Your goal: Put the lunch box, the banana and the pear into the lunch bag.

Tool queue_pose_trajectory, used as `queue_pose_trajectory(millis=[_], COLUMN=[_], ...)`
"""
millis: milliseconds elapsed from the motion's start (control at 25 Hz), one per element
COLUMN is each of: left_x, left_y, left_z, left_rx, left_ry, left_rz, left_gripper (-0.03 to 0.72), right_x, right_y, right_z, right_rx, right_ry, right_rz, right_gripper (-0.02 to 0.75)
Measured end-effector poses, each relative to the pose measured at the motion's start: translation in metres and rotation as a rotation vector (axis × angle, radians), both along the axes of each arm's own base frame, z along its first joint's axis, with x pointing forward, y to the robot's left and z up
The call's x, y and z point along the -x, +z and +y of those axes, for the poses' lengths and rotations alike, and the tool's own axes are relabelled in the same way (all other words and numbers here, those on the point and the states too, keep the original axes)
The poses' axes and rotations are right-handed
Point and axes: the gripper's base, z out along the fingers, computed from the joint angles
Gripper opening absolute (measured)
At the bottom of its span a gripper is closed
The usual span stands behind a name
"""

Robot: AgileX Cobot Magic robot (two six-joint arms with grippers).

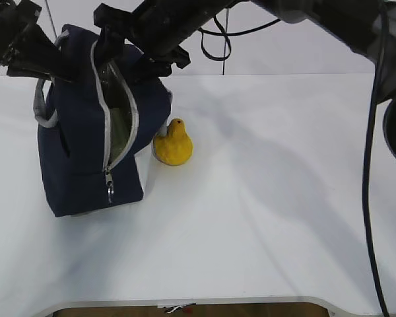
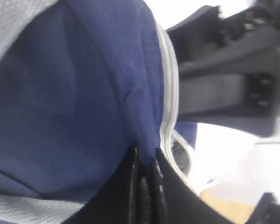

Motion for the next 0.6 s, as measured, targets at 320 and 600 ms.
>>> queue_pose_trajectory(millis=[320,600], left_x=[0.000,0.001], left_y=[-0.010,-0.014], left_z=[0.025,0.030], left_rx=[-0.156,-0.217], left_ry=[0.038,0.041], left_rz=[0.037,0.050], left_gripper=[0.009,0.009], right_x=[0.007,0.006], right_y=[0.025,0.027], right_z=[-0.016,-0.021], right_rx=[0.174,0.226], right_ry=[0.040,0.028], right_rz=[-0.105,-0.132], right_gripper=[0.553,0.553])
